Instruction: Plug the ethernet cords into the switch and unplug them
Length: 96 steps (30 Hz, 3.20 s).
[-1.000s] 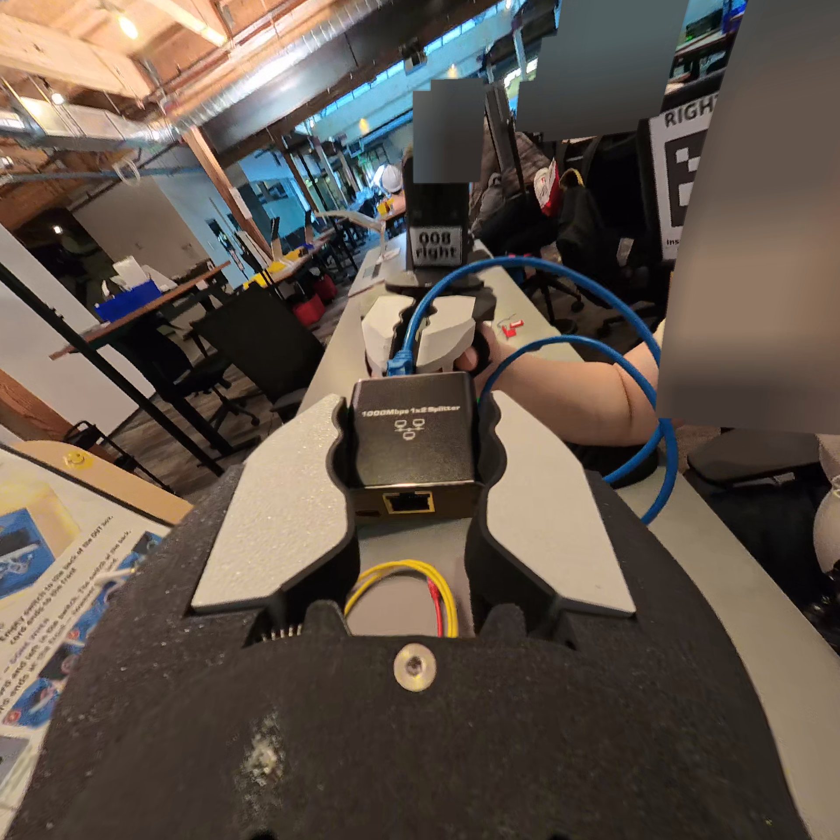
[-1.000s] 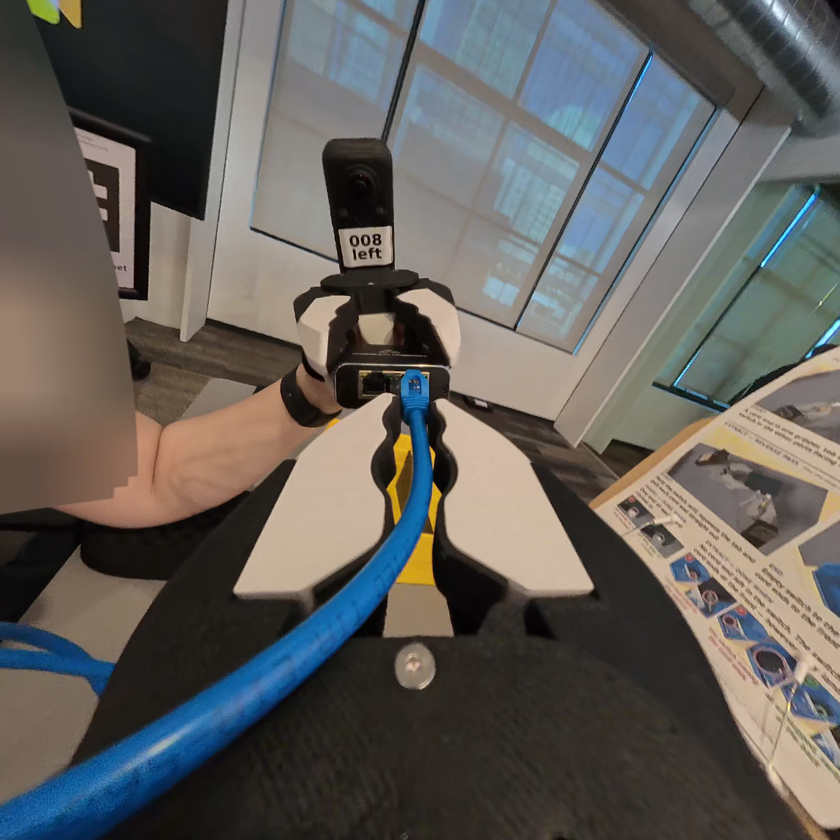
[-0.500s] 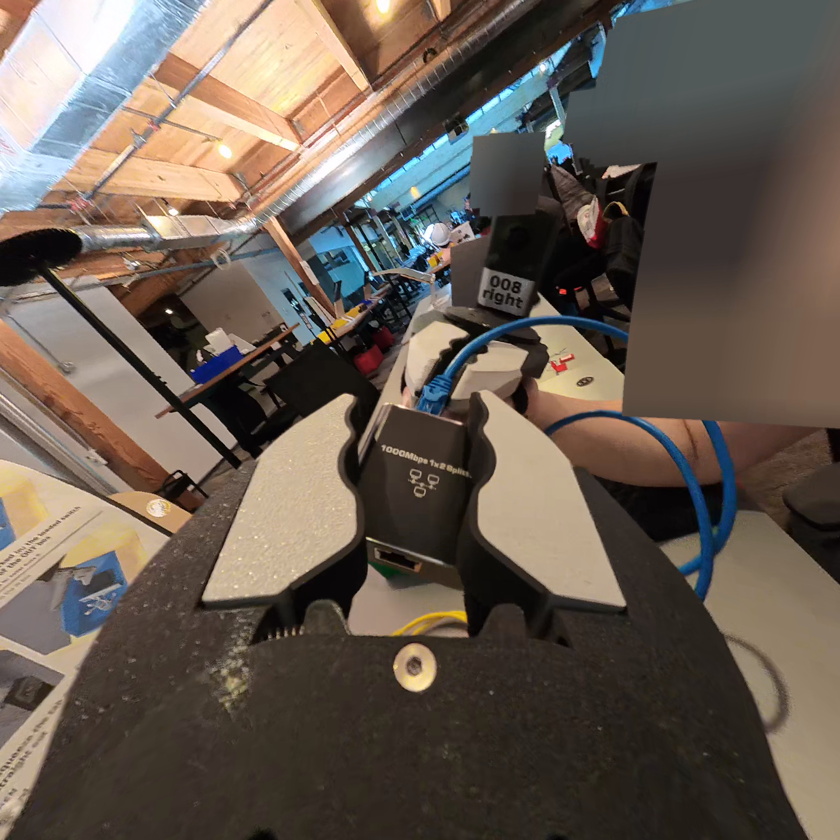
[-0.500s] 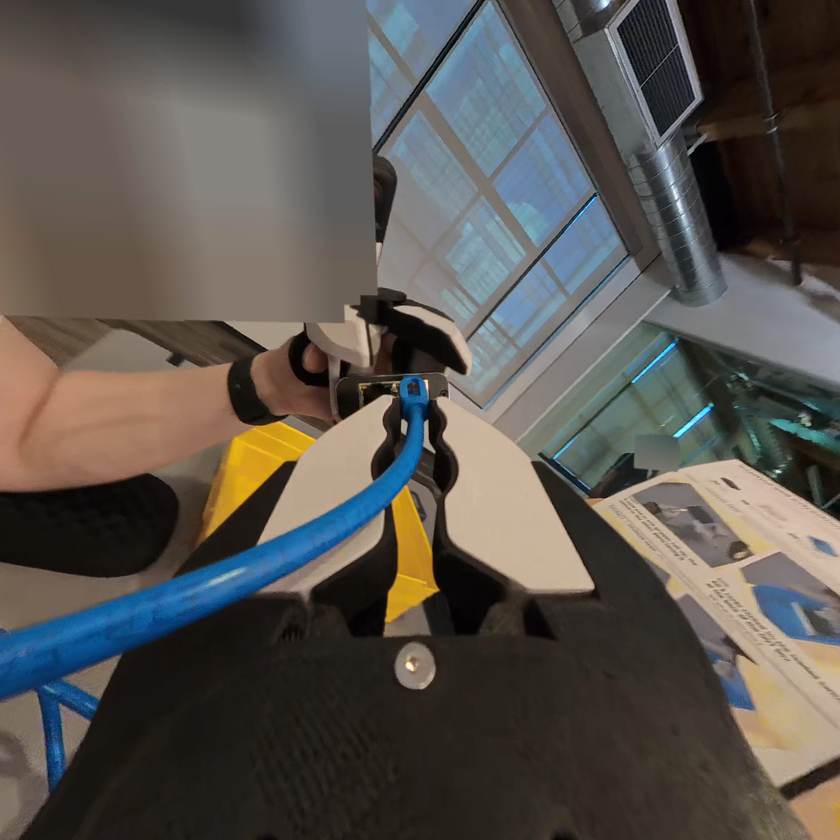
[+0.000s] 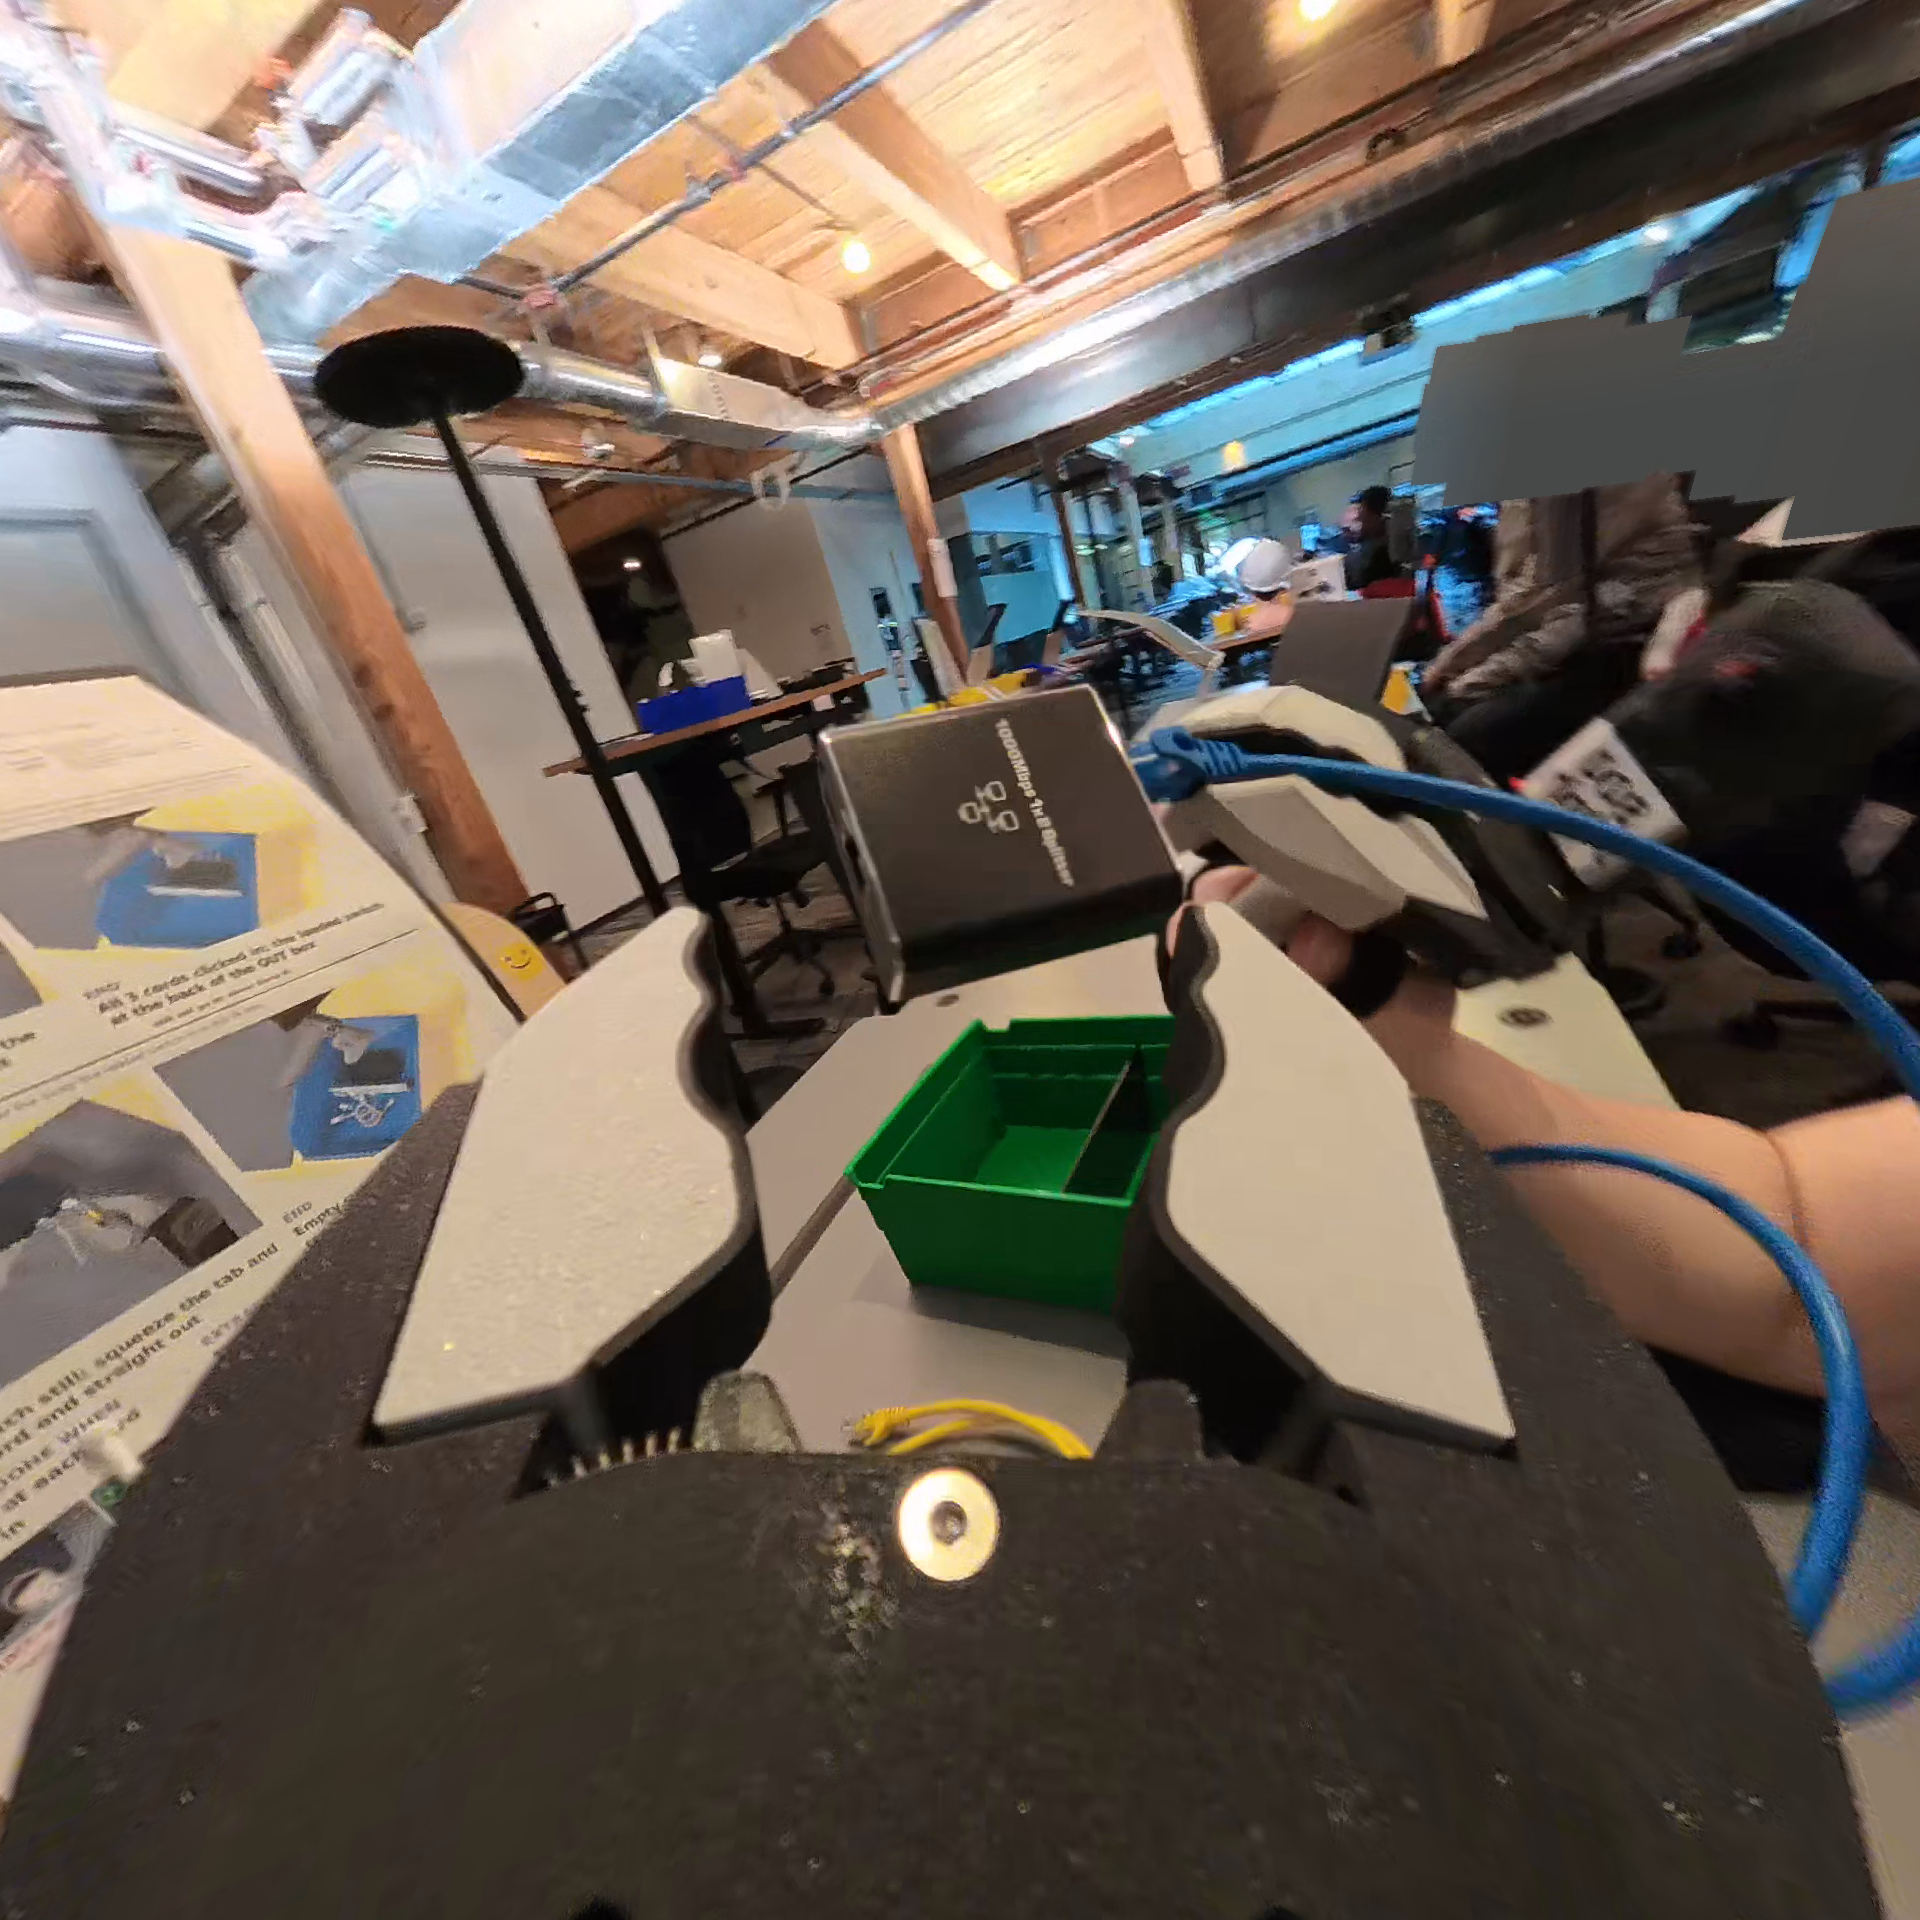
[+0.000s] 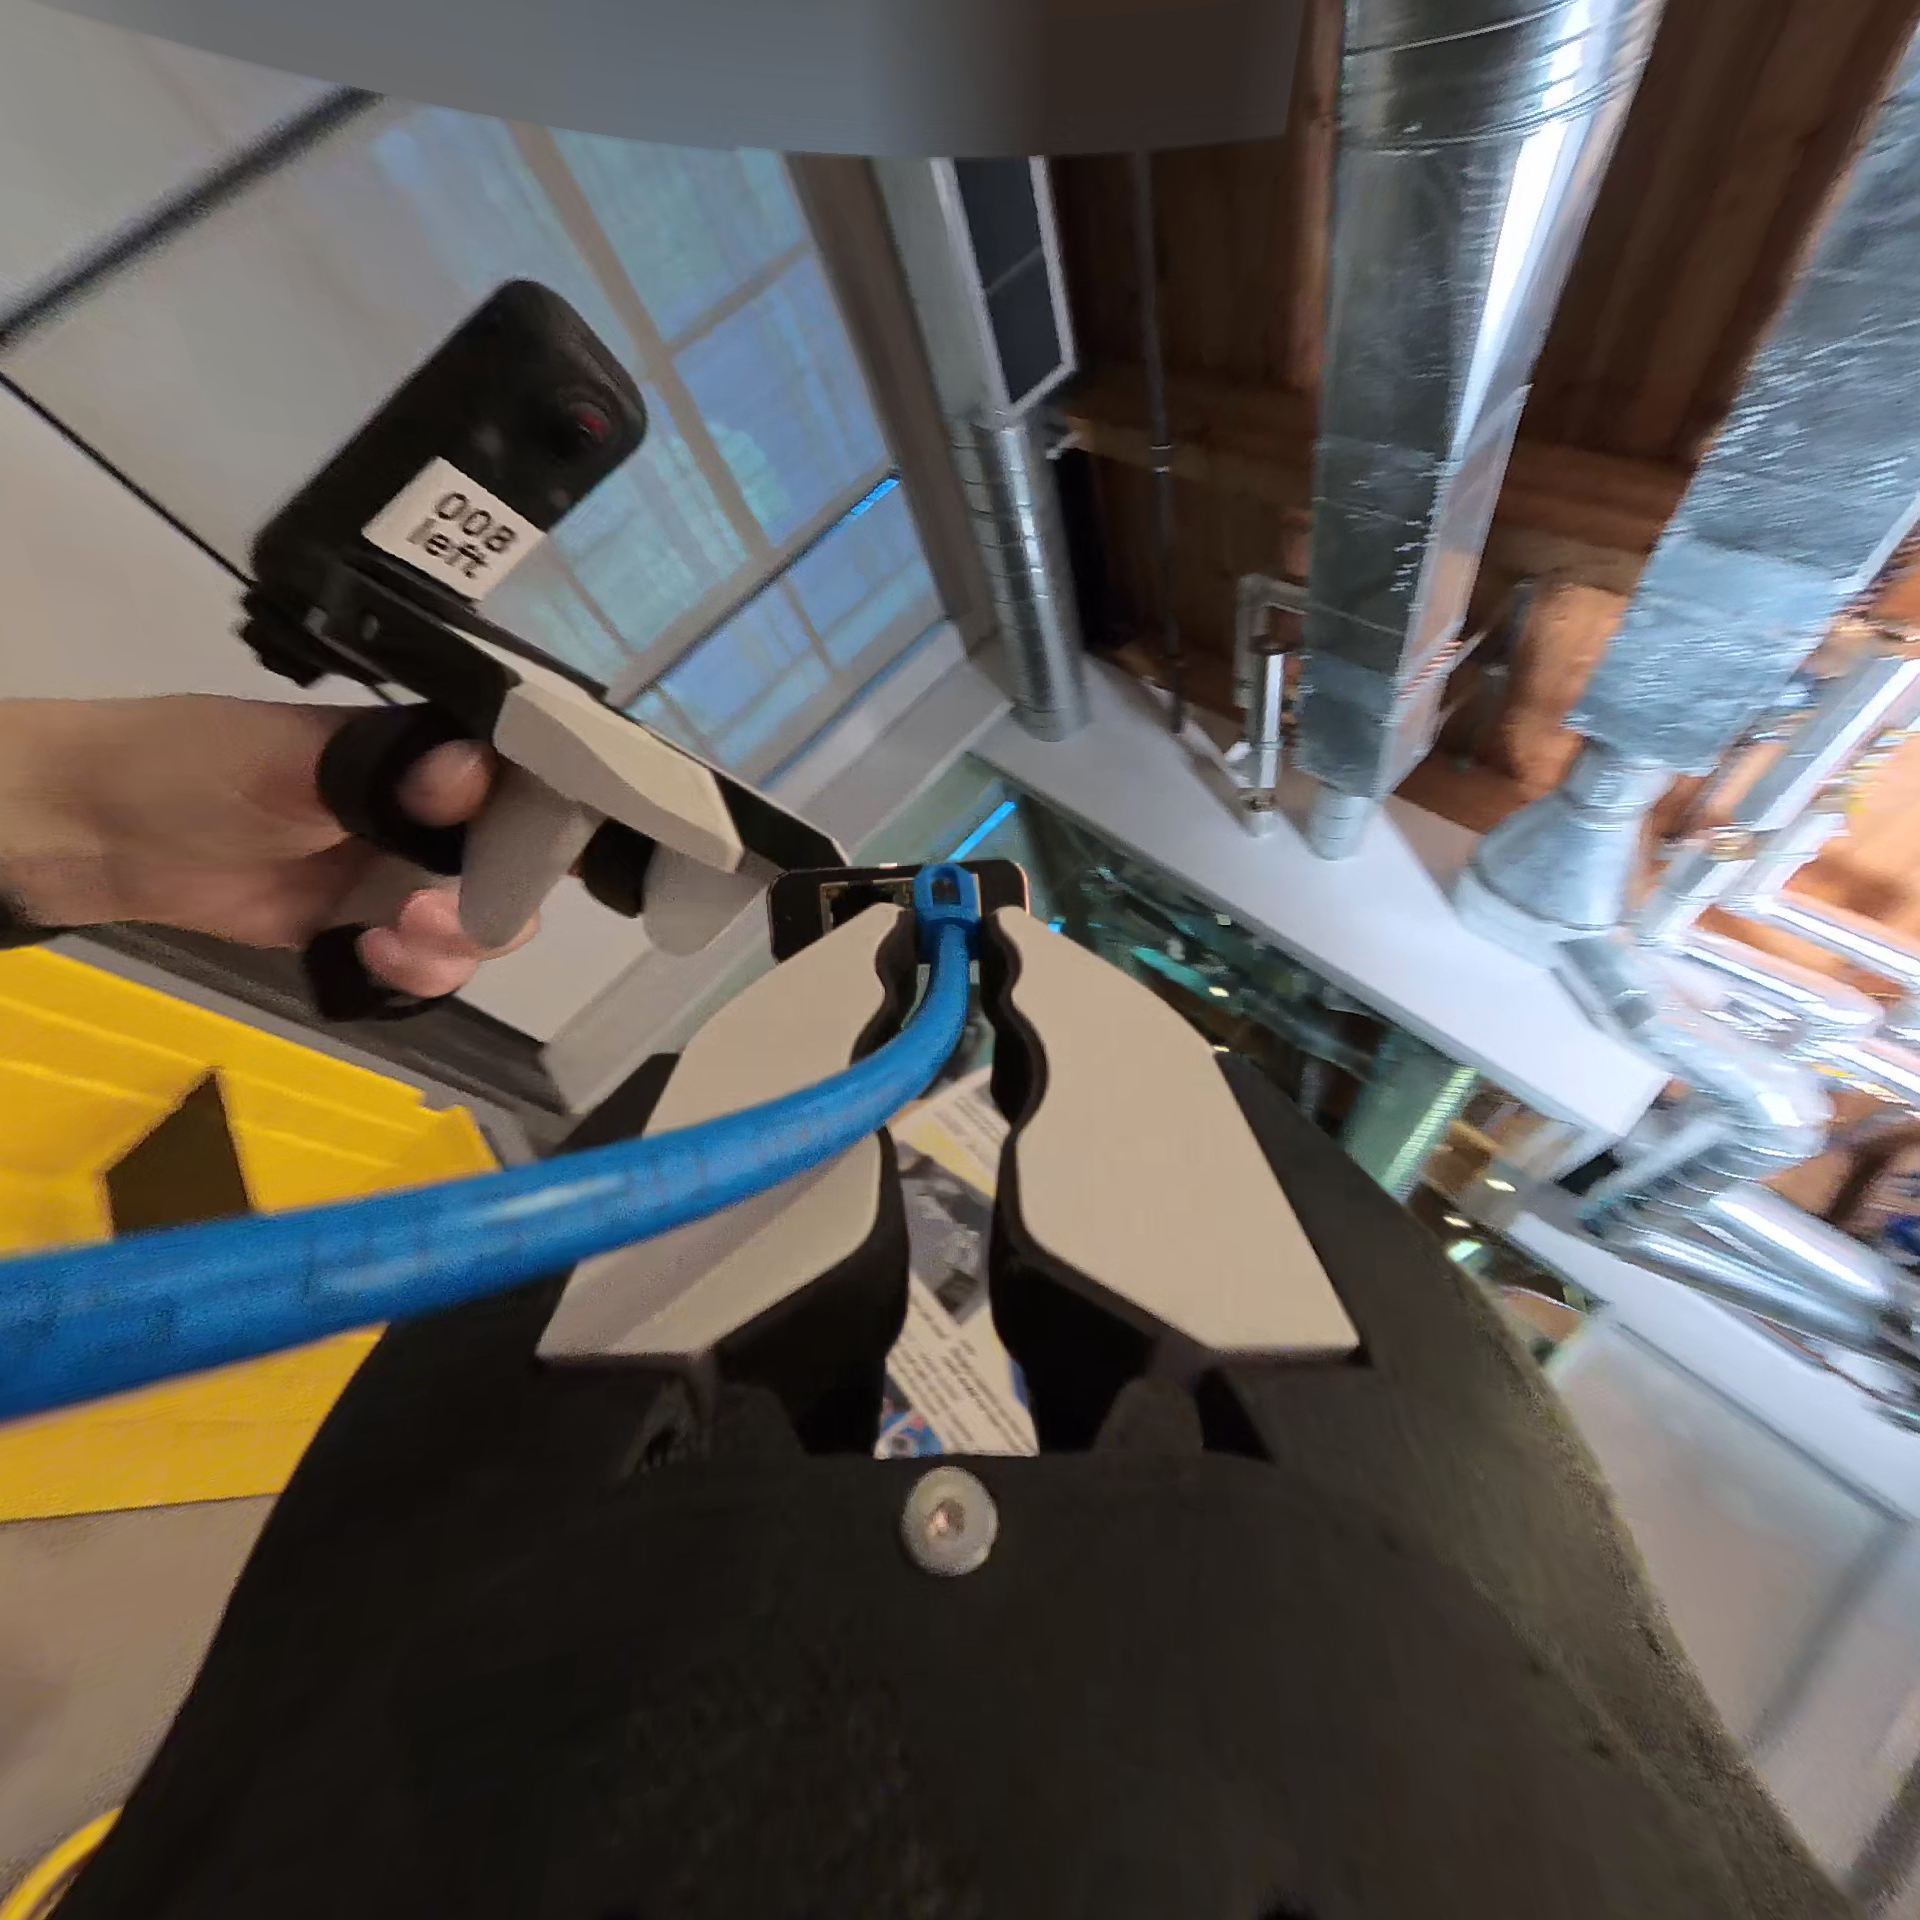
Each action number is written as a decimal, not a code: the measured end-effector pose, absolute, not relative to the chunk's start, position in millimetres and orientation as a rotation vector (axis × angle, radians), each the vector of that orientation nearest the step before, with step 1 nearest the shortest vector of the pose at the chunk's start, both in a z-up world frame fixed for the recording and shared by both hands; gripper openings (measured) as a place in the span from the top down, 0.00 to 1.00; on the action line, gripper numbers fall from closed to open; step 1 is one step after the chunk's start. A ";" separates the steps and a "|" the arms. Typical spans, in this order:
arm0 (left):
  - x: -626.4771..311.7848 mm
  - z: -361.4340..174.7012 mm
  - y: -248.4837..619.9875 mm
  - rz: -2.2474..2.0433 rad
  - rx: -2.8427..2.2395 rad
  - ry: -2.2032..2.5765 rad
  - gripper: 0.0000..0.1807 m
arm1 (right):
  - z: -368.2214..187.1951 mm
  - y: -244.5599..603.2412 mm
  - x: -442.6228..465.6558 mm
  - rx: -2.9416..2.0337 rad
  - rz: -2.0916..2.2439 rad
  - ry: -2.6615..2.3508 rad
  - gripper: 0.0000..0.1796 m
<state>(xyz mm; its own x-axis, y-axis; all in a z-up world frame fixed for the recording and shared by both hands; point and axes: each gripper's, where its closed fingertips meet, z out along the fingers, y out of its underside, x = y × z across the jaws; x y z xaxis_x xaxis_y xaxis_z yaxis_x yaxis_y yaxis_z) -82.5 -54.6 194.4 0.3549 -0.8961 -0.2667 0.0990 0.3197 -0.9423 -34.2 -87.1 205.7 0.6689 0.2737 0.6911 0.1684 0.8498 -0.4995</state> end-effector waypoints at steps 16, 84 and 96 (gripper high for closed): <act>-62.9 196.3 -49.0 -0.602 -0.973 0.857 0.62 | 200.6 -84.8 -44.8 -0.559 0.002 -0.761 0.93; -20.3 -39.2 -24.6 0.566 -0.888 1.811 0.87 | 98.6 -21.6 99.7 -1.594 0.465 -1.148 0.93; -52.7 -133.3 -48.2 0.563 -0.778 2.086 0.87 | 107.3 -27.2 108.4 -1.546 0.461 -1.118 0.94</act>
<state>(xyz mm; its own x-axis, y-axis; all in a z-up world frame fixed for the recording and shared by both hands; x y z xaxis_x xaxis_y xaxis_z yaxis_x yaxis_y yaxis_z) -52.7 -48.2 -133.3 -0.4724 -0.3285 -0.8179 -0.6956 0.7089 0.1170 108.4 -27.2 107.3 0.4751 0.8372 0.2709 0.4033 0.0665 -0.9127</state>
